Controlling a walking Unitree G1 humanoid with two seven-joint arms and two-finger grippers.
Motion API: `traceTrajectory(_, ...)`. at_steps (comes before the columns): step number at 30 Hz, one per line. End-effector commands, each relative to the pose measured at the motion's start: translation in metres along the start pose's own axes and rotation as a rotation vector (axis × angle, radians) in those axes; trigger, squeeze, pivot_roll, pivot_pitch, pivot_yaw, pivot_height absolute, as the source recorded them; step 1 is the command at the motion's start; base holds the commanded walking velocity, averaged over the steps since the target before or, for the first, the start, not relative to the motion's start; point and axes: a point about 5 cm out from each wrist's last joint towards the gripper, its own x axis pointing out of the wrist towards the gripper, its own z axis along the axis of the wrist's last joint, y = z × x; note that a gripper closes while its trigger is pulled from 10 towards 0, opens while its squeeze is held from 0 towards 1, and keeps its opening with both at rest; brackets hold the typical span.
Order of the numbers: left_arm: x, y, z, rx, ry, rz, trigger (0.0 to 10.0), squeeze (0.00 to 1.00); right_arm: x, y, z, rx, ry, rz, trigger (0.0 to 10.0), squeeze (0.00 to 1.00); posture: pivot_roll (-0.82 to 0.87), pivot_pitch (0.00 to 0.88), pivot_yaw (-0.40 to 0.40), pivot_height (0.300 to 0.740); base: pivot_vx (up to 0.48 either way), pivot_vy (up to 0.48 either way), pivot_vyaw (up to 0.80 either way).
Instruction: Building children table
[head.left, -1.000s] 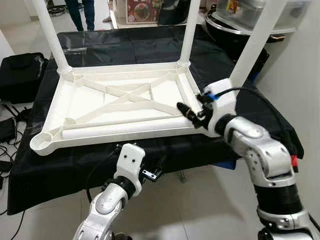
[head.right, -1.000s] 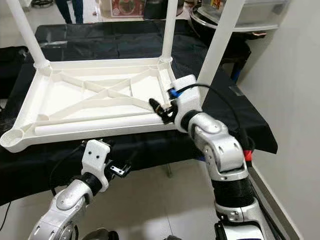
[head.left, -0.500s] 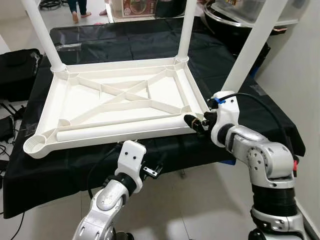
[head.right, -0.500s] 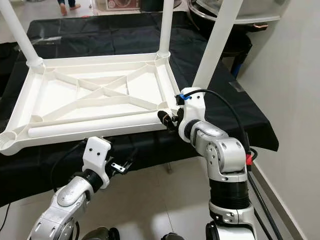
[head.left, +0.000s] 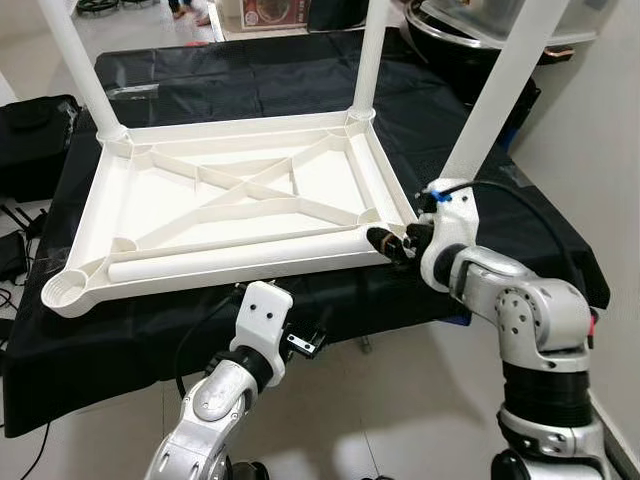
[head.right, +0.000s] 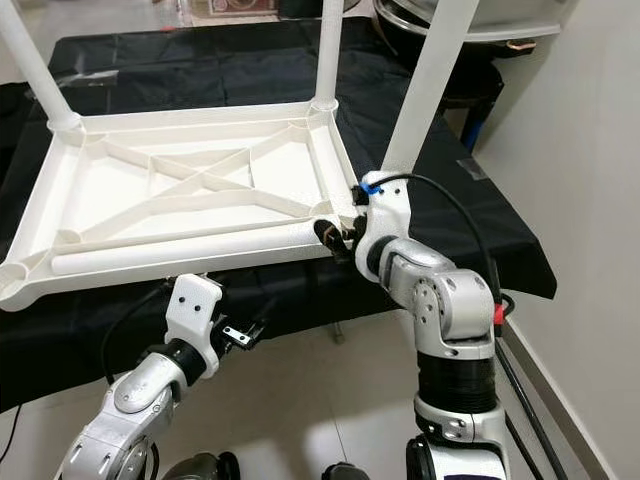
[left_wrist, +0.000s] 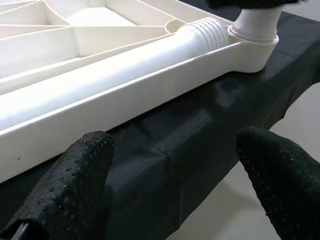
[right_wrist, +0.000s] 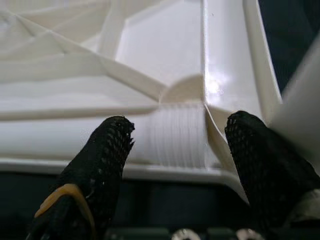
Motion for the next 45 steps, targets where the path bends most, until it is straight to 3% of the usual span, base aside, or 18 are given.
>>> traceTrajectory(1,-0.004,-0.003,0.000,0.012,0.003,-0.013,10.0,0.00,0.002,0.004,0.006,0.014,-0.023,0.000,10.0,0.00,0.09,0.215,-0.049,0.740,0.000,0.000,0.00)
traceTrajectory(11,-0.005,-0.004,0.001,0.009,0.002,-0.014,10.0,0.00,0.016,0.006,0.008,0.035,-0.014,-0.018,10.0,0.00,0.10,0.225,-0.054,0.740,0.000,0.000,0.00)
traceTrajectory(38,-0.006,-0.005,0.002,0.008,0.010,-0.018,10.0,0.00,0.035,-0.014,0.007,0.041,0.044,-0.127,10.0,0.00,0.11,0.244,-0.058,0.740,0.000,0.000,0.00)
traceTrajectory(45,-0.006,-0.006,0.002,0.008,0.014,-0.017,10.0,0.00,0.035,-0.012,0.003,0.124,0.075,-0.073,10.0,0.00,0.10,0.242,-0.059,0.740,0.000,0.000,0.00)
